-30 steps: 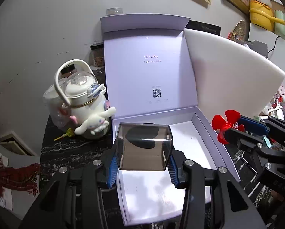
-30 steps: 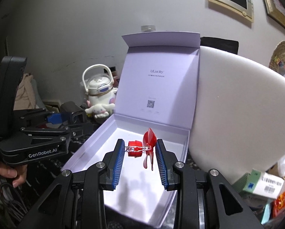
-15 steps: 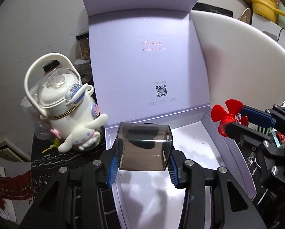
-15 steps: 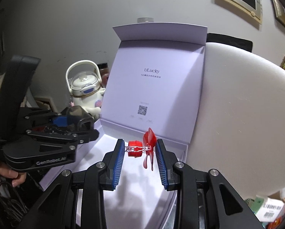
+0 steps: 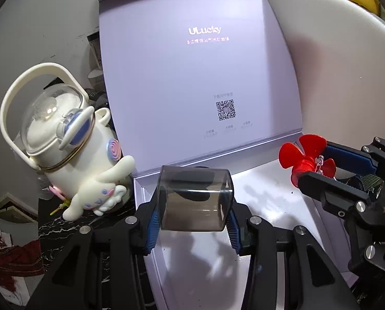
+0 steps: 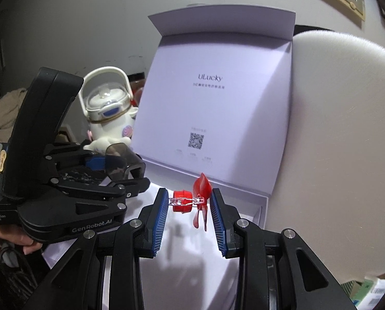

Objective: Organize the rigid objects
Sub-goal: 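Open the right gripper to drop the red fan while the left releases the case into the box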

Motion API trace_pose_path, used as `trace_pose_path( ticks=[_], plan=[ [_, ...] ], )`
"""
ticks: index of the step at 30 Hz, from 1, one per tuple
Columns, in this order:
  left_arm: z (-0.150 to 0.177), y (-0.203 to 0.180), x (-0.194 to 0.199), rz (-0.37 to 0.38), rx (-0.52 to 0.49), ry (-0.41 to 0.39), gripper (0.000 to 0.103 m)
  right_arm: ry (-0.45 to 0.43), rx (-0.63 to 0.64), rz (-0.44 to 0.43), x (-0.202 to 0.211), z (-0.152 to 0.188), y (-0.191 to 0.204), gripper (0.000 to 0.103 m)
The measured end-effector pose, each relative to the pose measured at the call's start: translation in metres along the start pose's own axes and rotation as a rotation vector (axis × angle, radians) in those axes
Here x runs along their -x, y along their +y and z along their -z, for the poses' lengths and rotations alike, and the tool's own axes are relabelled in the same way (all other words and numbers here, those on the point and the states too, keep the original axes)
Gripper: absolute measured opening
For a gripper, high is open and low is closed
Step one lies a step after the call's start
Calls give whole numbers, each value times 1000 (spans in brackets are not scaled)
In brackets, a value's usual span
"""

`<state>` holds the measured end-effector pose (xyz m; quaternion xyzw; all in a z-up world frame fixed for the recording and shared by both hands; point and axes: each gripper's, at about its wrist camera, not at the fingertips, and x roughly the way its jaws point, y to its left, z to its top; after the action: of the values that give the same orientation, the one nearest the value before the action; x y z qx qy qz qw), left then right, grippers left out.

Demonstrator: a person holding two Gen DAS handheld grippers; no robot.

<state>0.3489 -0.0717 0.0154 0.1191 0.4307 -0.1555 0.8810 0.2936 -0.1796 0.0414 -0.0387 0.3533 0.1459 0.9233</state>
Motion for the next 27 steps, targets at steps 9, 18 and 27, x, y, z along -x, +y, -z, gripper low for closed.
trace_pose_path(
  ticks=[9, 18, 27],
  plan=[
    [0, -1, 13, -87, 4, -35, 44, -21, 9, 66, 10, -1, -1, 69],
    [5, 5, 40, -125, 24, -79, 83, -36, 2, 101, 36, 0, -3, 76],
    [8, 3, 62, -130, 26, -87, 83, -52, -12, 111, 56, -2, -3, 76]
  ],
)
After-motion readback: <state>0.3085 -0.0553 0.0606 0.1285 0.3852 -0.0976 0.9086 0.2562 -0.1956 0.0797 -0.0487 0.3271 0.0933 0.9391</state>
